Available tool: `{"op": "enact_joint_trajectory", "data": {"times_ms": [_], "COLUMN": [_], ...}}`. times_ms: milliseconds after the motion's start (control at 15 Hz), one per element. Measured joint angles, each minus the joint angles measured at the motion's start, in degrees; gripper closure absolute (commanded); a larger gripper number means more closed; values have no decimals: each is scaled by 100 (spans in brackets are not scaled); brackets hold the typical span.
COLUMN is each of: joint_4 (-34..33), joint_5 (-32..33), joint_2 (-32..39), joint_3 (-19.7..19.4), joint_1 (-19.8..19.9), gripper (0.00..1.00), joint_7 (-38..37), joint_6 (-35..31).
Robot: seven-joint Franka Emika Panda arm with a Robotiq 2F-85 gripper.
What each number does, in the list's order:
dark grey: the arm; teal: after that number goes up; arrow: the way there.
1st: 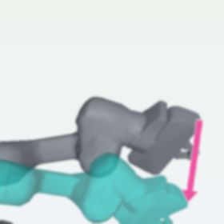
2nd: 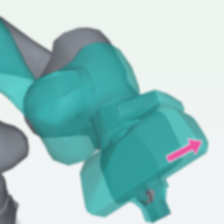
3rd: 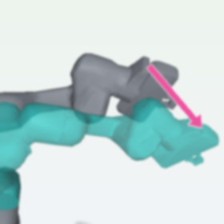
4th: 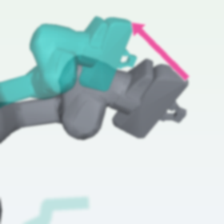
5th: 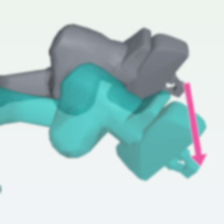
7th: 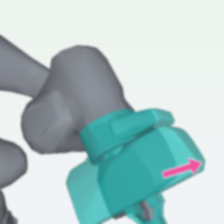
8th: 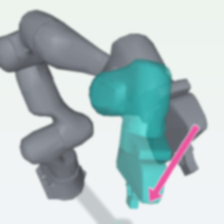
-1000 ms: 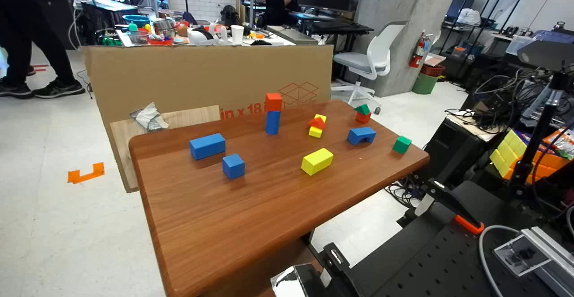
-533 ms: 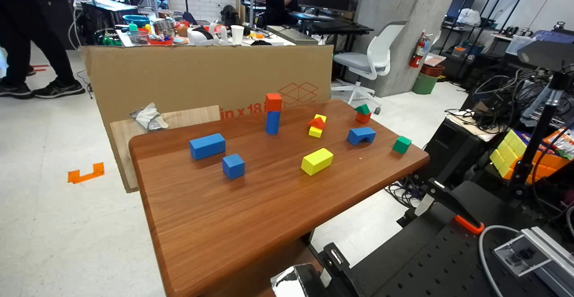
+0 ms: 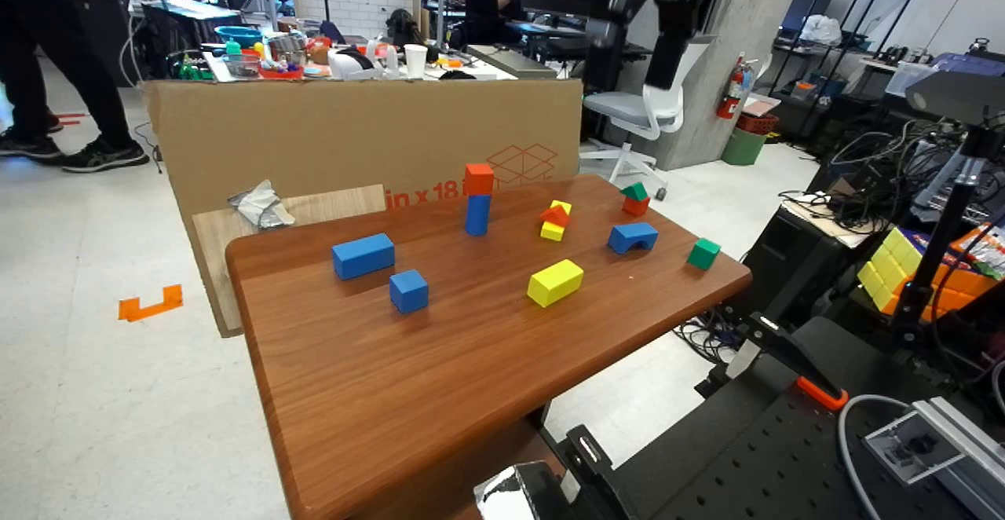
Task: Move the yellow block to the left
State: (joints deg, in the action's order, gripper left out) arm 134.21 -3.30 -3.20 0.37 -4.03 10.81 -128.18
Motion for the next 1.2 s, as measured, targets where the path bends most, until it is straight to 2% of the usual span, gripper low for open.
{"op": "enact_joint_trajectory", "data": {"times_ms": [400,600,933,1200], "joint_4": [-202,-325,-505,-654], "joint_5": [29,256,879,1097], "joint_2": [1229,1706,2285,2592], "joint_3": [0,-10,-20,-22], "joint_1": [127,137,136,134], "gripper": [0,0,0,0], "joint_7": [-228,-419,-704,-692], "joint_6": [-601,-891,-1284,-1348]}}
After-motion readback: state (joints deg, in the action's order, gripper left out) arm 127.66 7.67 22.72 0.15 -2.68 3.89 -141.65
